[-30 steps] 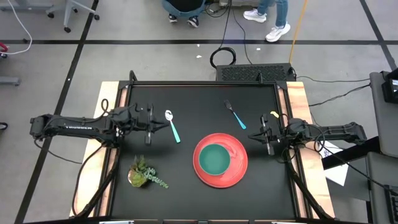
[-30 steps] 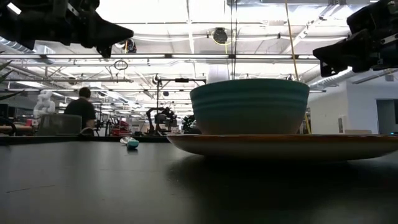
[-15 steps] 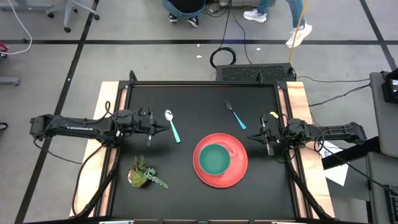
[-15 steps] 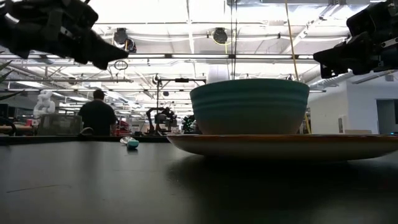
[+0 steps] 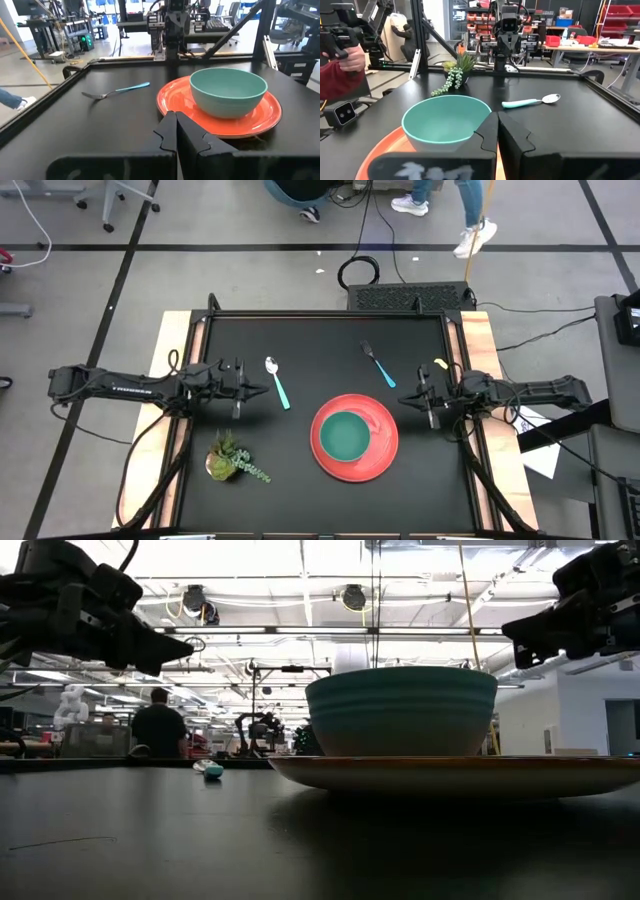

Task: Pick and place plate/cup/fork/spoon on tray
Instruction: Put the fork on the orange plate beside the green bowl

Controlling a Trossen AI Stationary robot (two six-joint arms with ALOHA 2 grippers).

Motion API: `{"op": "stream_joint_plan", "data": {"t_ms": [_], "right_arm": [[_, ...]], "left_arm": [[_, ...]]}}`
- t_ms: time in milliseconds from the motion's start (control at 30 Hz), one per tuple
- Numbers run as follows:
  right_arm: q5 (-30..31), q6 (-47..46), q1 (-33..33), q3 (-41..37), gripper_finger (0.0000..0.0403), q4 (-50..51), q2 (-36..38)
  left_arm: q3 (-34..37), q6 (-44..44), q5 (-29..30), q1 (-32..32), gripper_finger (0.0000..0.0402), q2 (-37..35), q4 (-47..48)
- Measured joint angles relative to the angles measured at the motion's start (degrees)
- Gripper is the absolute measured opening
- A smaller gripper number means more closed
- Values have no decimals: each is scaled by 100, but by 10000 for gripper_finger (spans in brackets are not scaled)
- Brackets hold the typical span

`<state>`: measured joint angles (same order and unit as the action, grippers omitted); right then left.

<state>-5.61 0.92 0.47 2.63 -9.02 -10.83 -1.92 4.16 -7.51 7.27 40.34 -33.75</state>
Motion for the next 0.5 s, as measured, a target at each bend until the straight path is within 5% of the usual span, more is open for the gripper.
{"op": "stream_joint_plan", "data": {"t_ms": [500], "right_arm": [[1189,-444,-118,210,0,-806,-991]], "left_arm": [[88,-26,6,0,2,-2,-57]]}}
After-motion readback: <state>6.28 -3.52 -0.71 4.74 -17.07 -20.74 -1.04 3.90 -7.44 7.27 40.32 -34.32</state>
